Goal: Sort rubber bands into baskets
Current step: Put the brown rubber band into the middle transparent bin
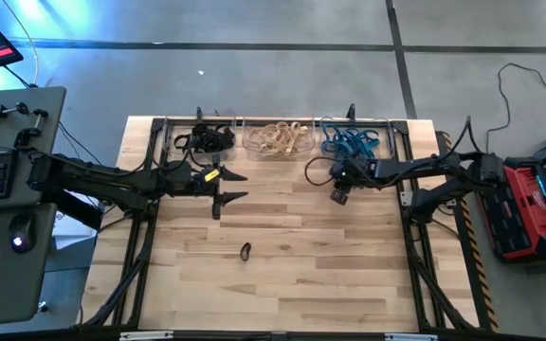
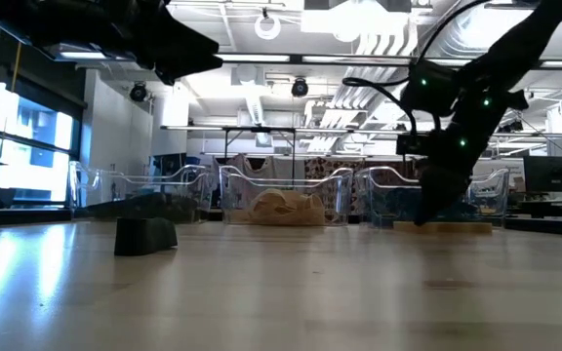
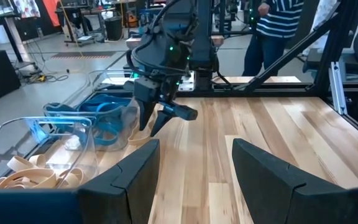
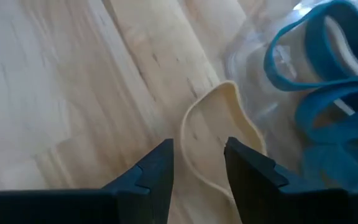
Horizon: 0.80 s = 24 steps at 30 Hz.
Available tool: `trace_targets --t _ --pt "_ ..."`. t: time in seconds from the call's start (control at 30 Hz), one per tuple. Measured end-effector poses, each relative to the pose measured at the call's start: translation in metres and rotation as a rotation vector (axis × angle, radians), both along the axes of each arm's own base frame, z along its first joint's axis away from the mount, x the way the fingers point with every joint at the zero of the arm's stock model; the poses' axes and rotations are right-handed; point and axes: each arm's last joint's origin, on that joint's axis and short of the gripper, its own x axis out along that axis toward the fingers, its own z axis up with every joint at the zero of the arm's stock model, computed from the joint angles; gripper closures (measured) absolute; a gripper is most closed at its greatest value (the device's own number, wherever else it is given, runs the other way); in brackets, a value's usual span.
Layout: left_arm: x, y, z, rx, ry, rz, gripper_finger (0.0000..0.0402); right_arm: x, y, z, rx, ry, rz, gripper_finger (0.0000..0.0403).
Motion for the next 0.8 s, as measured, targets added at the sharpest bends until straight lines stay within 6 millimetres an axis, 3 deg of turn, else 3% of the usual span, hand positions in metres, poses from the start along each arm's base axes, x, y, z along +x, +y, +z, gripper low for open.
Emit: trace_targets --t 0.33,0.47,0.63,0.8 --pt "0.000 0.000 0.000 0.000 -0.001 0.000 0.0206 -0.001 -0.012 -0.017 0.061 0.025 0.005 0.0276" --pt "0.000 0.000 0.000 0.001 -0.003 0.000 0.0206 0.000 -0.011 -0.020 0.077 0.035 0.001 0.0310" --pt "0.000 0.000 0.001 0.010 -0.006 0.001 0.0206 0.003 -0.004 -0.018 0.083 0.031 0.031 0.0388" --pt "0.000 0.000 0.001 0.009 -0.009 0.001 0.0206 0.016 0.001 -0.004 0.107 0.054 0.057 0.0391"
